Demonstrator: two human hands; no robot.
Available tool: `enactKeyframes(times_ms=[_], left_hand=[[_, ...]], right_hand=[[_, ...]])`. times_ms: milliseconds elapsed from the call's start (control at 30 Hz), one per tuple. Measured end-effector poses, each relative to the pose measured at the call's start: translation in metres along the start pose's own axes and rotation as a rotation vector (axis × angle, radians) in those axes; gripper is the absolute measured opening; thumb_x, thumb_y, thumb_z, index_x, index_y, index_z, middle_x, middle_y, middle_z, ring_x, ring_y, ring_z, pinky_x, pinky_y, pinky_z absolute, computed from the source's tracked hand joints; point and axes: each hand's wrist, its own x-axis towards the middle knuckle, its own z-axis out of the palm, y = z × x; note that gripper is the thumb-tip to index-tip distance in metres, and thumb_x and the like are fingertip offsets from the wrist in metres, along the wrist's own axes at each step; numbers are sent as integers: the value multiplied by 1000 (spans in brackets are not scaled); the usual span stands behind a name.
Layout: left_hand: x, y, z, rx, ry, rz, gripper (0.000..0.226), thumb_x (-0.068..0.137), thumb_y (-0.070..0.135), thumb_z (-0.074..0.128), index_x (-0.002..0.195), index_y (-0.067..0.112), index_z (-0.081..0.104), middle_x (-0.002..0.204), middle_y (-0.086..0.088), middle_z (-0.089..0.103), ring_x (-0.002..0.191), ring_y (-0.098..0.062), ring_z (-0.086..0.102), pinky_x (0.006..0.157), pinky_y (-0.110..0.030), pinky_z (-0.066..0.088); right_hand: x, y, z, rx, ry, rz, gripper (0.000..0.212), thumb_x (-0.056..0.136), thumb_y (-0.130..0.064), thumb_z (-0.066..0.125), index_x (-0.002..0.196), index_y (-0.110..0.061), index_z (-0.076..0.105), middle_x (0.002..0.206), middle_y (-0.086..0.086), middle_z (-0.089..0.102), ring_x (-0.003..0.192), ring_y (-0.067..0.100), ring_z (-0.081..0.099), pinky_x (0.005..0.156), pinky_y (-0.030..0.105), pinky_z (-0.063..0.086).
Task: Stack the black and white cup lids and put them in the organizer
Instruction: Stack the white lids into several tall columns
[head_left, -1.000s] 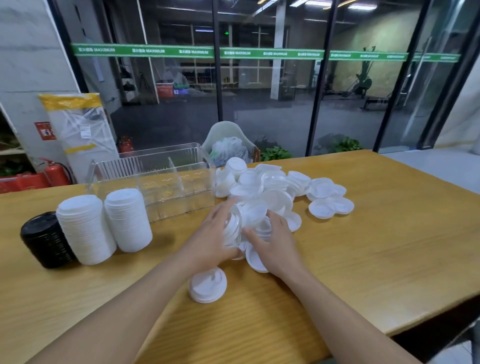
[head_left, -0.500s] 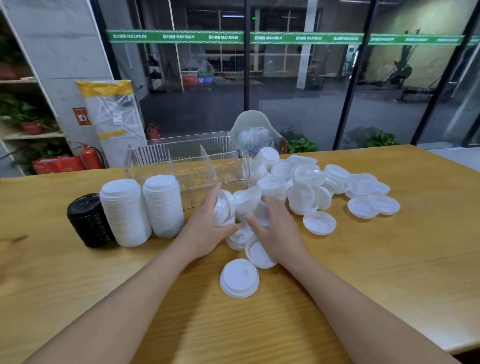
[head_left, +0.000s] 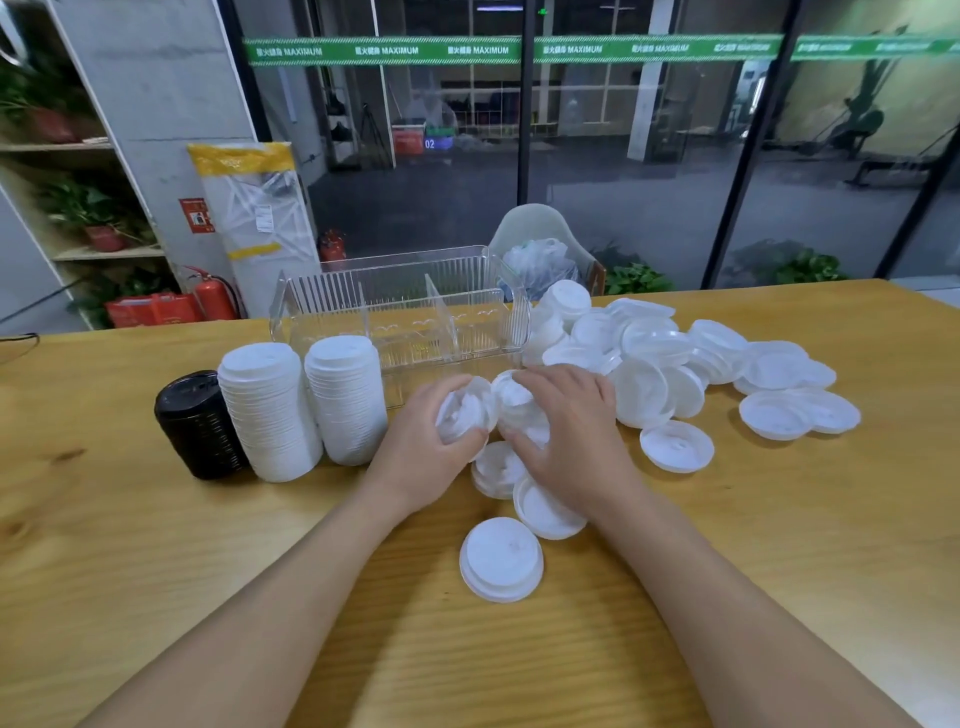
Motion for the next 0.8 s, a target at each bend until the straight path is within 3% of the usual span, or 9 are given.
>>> enactKeyframes(times_ms=[100,200,367,500,633,800], left_hand=[[1,-3,0,63,3,24,61,98,31,77,155,36,55,151,17,53,135,4,47,110,-20,38],[2,-4,2,145,54,69,59,97,28,76,153,29,58,157,12,50,147,-8,43,124,-35,37],[0,7,3,211,134,222,55,96,24,80,148,23,64,158,7,53,154,-14,39,130,-47,31],[-9,25,2,86,113,277,54,101,26,78,152,27,61,155,16,56,151,2,40,128,-28,30],[-15,36,1,23,59,261,64,102,26,78,159,36,51,158,21,53,150,4,43,120,-12,31],[-11,37,7,58,64,213,61,102,32,78,157,33,54,159,18,53,151,0,44,125,-28,36]], right_hand=[[-2,12,2,46,71,1,29,92,-20,82,119,-11,78,129,3,71,126,24,60,112,39,39],[-5,16,-7,156,79,75,11,99,-15,77,107,-9,80,117,1,76,113,20,67,101,35,54],[-9,14,-18,322,96,98,7,98,-18,80,105,-14,80,118,-8,77,117,11,69,103,41,56],[-9,2,-37,704,43,219,5,97,-14,81,100,-16,79,115,-11,79,116,11,73,104,31,55],[-8,0,-46,918,-35,299,6,94,-5,82,99,-6,78,116,-3,81,113,14,76,104,32,58],[-10,1,-41,817,-46,322,10,95,-9,82,101,-14,76,104,-5,80,105,13,76,102,38,60]])
